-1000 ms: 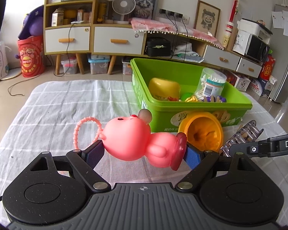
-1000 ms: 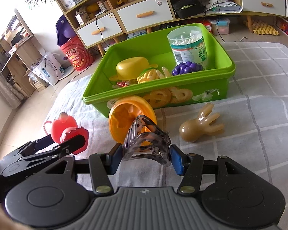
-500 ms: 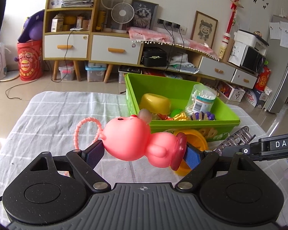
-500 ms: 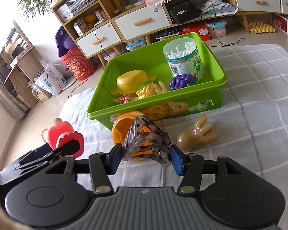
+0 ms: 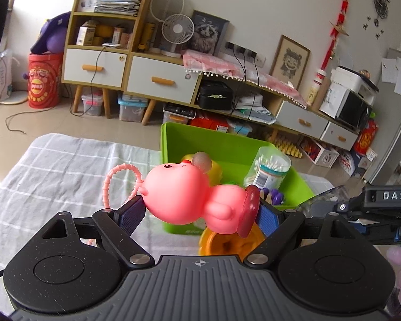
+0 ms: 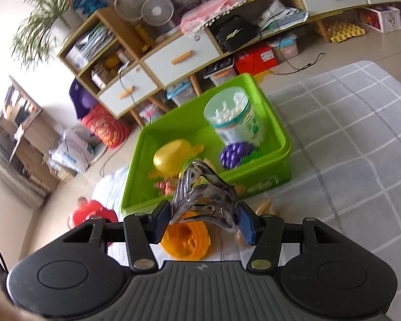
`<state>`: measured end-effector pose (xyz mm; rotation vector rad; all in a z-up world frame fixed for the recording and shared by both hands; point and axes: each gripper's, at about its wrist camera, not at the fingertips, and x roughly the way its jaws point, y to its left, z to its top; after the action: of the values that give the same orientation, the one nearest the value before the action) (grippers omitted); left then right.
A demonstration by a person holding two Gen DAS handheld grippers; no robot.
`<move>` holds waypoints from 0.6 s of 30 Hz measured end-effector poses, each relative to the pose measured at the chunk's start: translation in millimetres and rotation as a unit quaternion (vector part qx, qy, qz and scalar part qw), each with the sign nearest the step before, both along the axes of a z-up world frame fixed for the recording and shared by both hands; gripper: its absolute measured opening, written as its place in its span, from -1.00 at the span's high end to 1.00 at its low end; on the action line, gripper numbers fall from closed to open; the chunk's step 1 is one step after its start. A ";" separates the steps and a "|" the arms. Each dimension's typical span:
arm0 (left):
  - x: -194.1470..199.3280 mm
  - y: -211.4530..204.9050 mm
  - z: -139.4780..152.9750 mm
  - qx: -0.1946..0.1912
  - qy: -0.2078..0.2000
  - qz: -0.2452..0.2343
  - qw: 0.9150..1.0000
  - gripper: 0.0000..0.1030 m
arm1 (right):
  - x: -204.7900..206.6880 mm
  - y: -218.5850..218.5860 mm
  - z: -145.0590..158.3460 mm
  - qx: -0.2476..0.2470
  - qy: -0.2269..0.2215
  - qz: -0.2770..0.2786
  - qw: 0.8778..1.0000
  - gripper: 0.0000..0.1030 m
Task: Organize rigid objects
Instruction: 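Carry the claw clip with the right tool while the left tool carries the pig over the bin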
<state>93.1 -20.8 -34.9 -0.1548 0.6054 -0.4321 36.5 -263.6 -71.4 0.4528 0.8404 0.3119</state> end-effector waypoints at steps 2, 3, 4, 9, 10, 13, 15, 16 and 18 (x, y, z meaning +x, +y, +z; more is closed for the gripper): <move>-1.0 -4.8 2.5 0.014 -0.007 0.008 1.000 -0.69 | 3.1 -6.9 4.2 0.008 -0.008 -0.014 1.000 0.34; -1.0 -7.0 4.9 0.022 -0.013 0.008 1.000 -0.69 | 4.3 -10.4 6.4 0.010 -0.011 -0.022 1.000 0.34; -0.6 -8.8 6.9 0.024 -0.020 0.007 0.999 -0.69 | 5.7 -13.9 8.8 0.016 -0.013 -0.029 0.999 0.34; 12.4 -17.9 -2.9 0.014 -0.003 0.007 1.000 -0.69 | 23.0 -18.8 13.5 0.049 -0.024 -0.045 0.997 0.34; 15.4 -21.1 -6.1 0.018 0.000 0.009 1.000 -0.69 | 26.2 -18.1 12.0 0.047 -0.024 -0.048 0.997 0.34; 25.4 -25.4 -12.1 0.005 0.008 0.023 1.000 -0.69 | 39.8 -14.4 1.0 0.048 -0.009 -0.056 0.997 0.34; 33.3 -26.0 -12.7 -0.015 0.015 0.034 0.999 -0.69 | 46.7 -11.7 -5.1 0.058 -0.002 -0.060 0.997 0.34; 35.1 -26.3 -12.8 -0.021 0.015 0.037 0.999 -0.69 | 49.0 -9.4 -6.6 0.058 -0.003 -0.060 0.996 0.34; 37.5 -30.6 -14.9 -0.017 0.014 0.041 0.999 -0.69 | 52.0 -3.8 -7.8 0.052 -0.008 -0.061 0.997 0.34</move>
<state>130.6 -51.4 -49.8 -0.2169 0.6170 -0.3618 88.6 -267.5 -79.1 0.5953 0.7791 0.2474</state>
